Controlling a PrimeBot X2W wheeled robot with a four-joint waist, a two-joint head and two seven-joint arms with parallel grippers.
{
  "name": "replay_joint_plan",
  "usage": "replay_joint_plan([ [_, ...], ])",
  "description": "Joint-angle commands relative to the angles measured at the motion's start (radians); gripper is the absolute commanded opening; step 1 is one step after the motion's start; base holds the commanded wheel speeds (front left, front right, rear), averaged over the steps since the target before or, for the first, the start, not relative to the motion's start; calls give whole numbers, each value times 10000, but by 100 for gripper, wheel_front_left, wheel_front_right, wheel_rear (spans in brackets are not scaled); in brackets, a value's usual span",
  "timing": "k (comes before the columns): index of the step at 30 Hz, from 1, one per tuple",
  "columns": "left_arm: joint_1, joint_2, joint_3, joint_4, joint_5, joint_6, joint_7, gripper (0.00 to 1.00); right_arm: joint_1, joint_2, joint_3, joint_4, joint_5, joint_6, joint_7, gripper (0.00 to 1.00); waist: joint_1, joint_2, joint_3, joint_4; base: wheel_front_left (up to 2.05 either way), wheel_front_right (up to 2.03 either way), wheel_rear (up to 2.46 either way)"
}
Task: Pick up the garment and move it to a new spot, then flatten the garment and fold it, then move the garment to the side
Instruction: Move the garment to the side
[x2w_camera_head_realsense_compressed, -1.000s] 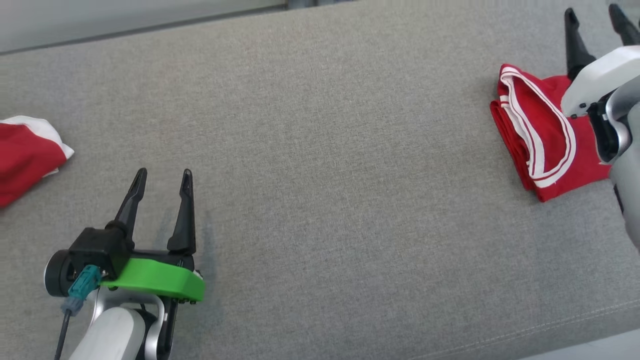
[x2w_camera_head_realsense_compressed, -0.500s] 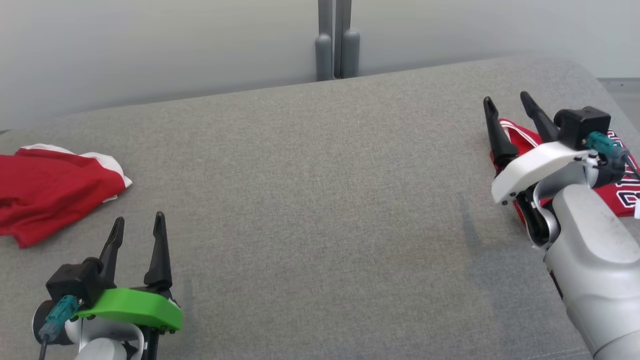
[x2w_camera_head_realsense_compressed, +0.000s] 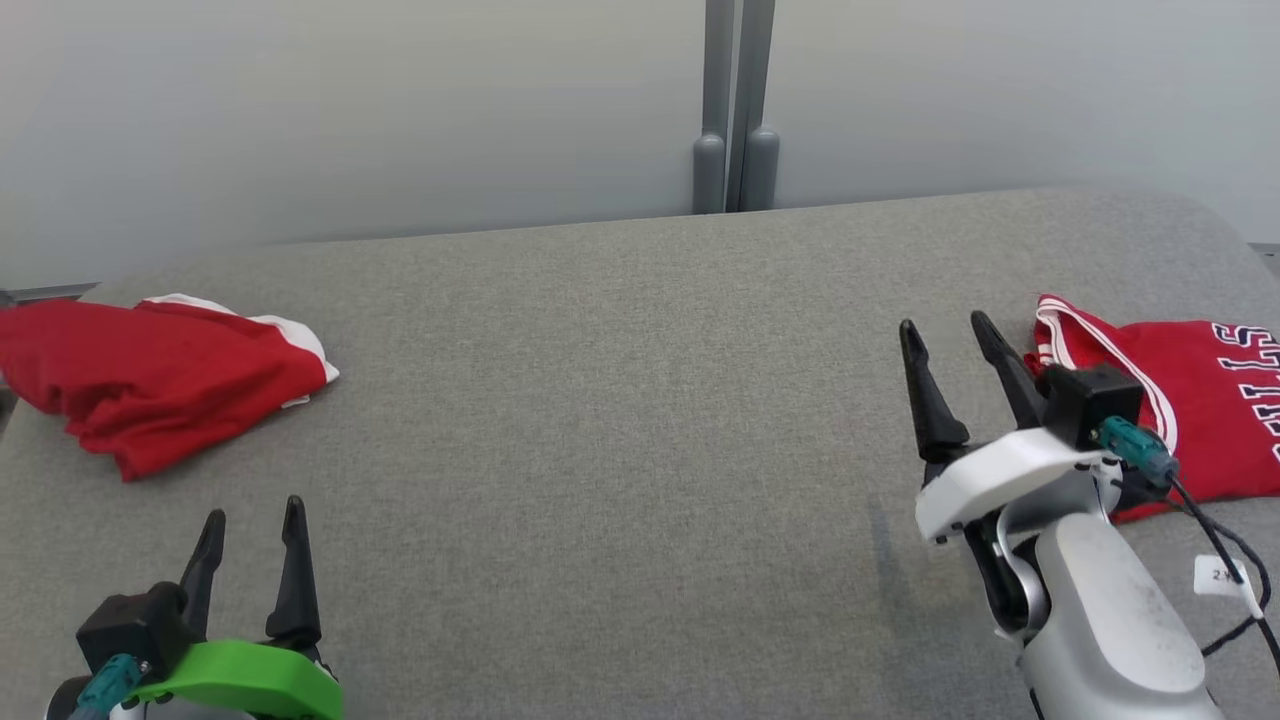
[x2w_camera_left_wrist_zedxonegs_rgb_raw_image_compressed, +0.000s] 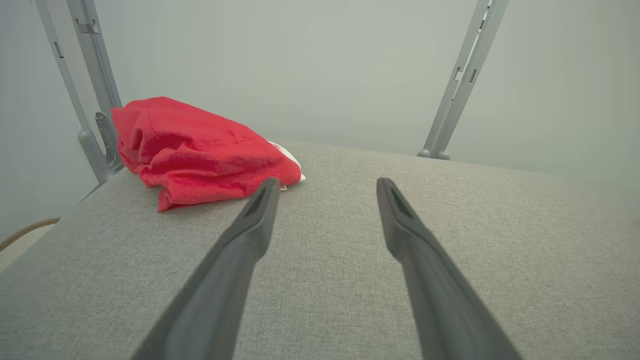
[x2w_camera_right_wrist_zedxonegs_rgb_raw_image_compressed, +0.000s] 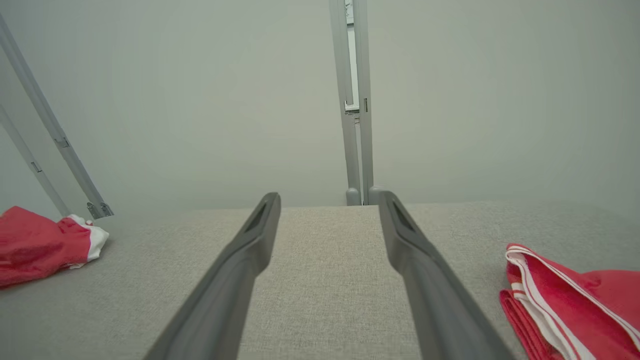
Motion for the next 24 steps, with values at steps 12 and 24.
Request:
replay_joint_plan([
  [12, 746, -296, 332, -345, 399, 5, -75, 100, 2247, 269, -200, -1757, 337, -12, 502, 100, 1, 0, -69, 401, 0, 0, 0],
  [24, 701, -453, 425, -333, 735, -168, -78, 100, 3188, 274, -121, -2564, 521, -12, 623, 100, 1, 0, -31, 370, 0, 0, 0],
])
